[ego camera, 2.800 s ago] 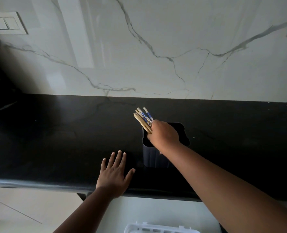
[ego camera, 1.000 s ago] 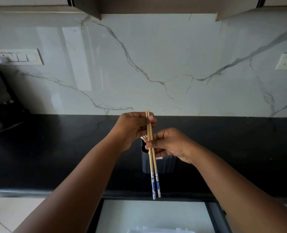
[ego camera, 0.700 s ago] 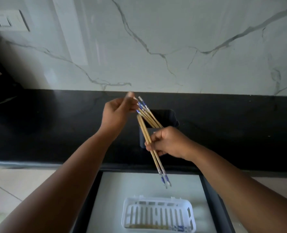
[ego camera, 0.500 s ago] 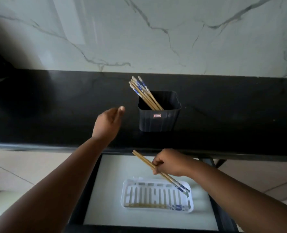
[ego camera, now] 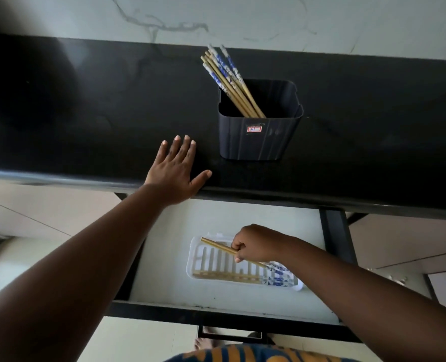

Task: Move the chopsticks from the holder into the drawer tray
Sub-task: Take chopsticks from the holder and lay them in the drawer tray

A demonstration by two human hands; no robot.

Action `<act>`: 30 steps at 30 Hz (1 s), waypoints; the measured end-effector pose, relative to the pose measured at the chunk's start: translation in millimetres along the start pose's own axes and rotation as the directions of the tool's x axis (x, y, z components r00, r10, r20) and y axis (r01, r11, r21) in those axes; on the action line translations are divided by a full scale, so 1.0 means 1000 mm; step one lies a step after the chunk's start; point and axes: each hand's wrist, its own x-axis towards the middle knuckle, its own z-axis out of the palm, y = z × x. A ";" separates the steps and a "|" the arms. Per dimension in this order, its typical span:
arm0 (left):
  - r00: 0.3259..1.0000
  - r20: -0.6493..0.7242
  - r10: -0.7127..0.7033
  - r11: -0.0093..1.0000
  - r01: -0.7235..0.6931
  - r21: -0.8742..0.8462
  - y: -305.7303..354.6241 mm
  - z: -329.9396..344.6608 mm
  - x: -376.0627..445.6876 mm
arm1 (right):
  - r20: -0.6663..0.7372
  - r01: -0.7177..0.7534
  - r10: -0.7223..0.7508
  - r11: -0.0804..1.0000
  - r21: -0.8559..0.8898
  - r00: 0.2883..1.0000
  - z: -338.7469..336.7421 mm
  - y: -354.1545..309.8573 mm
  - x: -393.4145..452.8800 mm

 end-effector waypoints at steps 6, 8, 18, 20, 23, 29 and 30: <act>1.000 0.002 -0.010 0.998 0.010 -0.065 -0.005 -0.003 0.003 | 0.049 -0.030 0.032 0.999 -0.041 0.998 0.010 0.011 0.017; 1.000 0.000 -0.012 0.997 0.012 -0.070 -0.004 -0.004 0.003 | 0.052 -0.051 0.053 0.998 -0.040 0.997 0.015 0.011 0.021; 1.000 -0.016 -0.006 0.997 0.005 -0.072 -0.003 -0.002 0.003 | 0.055 -0.060 0.074 0.972 -0.228 0.996 0.048 0.004 0.025; 1.000 -0.018 -0.004 0.997 0.003 -0.074 -0.003 -0.001 0.004 | 0.029 -0.047 0.056 0.967 -0.251 0.998 0.052 0.005 0.025; 1.000 -0.023 -0.003 0.997 0.002 -0.072 -0.003 -0.001 0.004 | -0.025 -0.029 0.023 0.963 -0.267 0.999 0.057 0.011 0.022; 1.000 -0.031 0.000 0.997 -0.002 -0.083 -0.003 -0.001 0.003 | -0.093 -0.031 0.010 0.974 -0.225 0.996 0.062 0.018 0.008; 1.000 -0.028 0.000 0.996 -0.003 -0.084 -0.004 -0.001 0.004 | -0.096 -0.036 0.016 0.977 -0.209 0.995 0.060 0.018 0.005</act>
